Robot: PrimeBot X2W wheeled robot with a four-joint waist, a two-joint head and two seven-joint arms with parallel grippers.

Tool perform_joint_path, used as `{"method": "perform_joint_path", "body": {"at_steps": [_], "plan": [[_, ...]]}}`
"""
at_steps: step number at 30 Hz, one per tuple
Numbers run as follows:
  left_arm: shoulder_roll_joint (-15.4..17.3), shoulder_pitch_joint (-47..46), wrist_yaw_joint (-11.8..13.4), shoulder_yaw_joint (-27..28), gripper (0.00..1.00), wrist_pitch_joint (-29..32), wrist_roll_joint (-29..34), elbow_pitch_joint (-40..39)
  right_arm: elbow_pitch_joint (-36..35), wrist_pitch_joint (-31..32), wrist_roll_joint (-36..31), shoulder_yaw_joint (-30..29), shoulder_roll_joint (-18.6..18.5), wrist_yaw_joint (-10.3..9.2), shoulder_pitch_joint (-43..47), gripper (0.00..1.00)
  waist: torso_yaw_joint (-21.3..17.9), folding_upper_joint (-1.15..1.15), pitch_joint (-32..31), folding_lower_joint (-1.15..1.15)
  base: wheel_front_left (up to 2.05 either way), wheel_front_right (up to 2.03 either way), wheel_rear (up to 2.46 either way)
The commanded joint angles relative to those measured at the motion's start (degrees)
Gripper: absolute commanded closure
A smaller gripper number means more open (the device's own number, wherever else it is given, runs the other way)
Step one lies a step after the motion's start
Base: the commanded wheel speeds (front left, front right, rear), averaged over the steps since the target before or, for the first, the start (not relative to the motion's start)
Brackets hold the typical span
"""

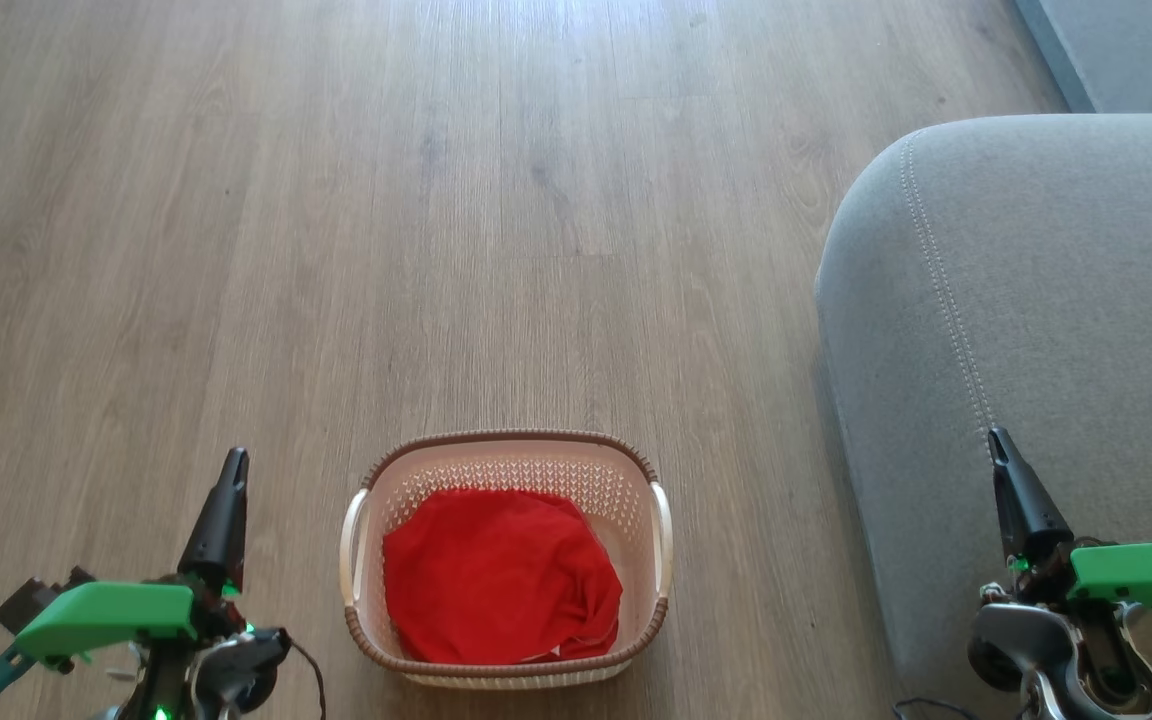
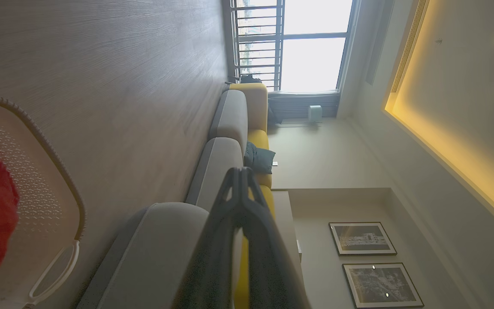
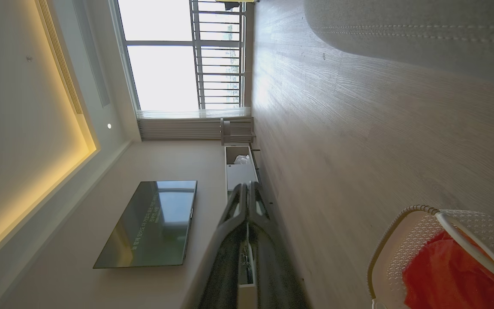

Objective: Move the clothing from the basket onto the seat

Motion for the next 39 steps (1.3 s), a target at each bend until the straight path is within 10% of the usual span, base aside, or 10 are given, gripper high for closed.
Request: {"method": "perform_joint_path", "body": {"at_steps": [1,39], "plan": [[0.50,-2.73,-0.54,1.84,1.00,0.44,0.34,-1.67,-1.87,0.18,-0.48,1.00,-0.29,0.03,-2.96,1.00,0.00,0.00,0.00,0.00,0.00,0.00,0.00],[0.50,-2.73,-0.54,1.83,1.00,0.43,0.34,-1.67,-1.87,0.17,-0.47,1.00,-0.29,0.03,-2.96,1.00,0.00,0.00,0.00,0.00,0.00,0.00,0.00]]}}
